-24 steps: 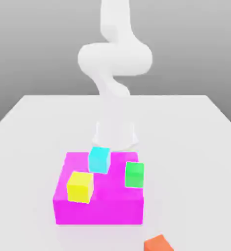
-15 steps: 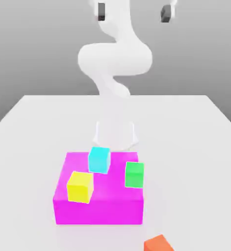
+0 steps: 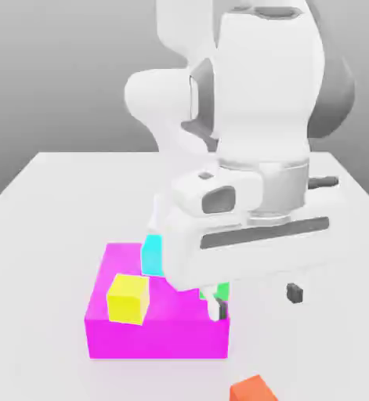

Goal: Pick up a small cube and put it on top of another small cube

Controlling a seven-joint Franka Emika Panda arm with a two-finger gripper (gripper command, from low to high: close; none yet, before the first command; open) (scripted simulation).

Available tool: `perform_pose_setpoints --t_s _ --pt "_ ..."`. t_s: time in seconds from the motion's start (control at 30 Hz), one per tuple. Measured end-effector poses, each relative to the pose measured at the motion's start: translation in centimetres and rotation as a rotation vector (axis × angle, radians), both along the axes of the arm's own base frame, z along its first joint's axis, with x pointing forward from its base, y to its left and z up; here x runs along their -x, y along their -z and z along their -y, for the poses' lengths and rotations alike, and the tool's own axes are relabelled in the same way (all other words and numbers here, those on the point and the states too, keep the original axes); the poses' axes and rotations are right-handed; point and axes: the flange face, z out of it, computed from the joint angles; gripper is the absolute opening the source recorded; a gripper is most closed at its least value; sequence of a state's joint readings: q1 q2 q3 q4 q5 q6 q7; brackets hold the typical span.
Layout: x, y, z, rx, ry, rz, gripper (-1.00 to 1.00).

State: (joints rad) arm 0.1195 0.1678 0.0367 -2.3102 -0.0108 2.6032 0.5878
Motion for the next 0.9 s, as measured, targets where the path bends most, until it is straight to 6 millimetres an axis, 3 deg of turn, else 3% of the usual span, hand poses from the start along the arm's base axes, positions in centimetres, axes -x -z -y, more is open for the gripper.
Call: perform_pose_setpoints --t_s 0.13,0.27,0.3,0.53,0.7,0.9 --pt "1.0 7.3 -1.0 0.020 -0.055 -0.099 0.00" --pt "1.3 13.3 -1.3 0.024 -0.068 -0.122 0.00" --pt "1.3 14.7 -1.3 0.024 -0.068 -0.122 -1.00" --pt "1.4 15.0 -1.3 0.024 -0.068 -0.123 -1.00" --pt "1.6 9.2 -1.0 0.024 -0.061 -0.123 -1.00" --pt "4.7 3.6 2.9 0.025 0.037 -0.123 -1.00"
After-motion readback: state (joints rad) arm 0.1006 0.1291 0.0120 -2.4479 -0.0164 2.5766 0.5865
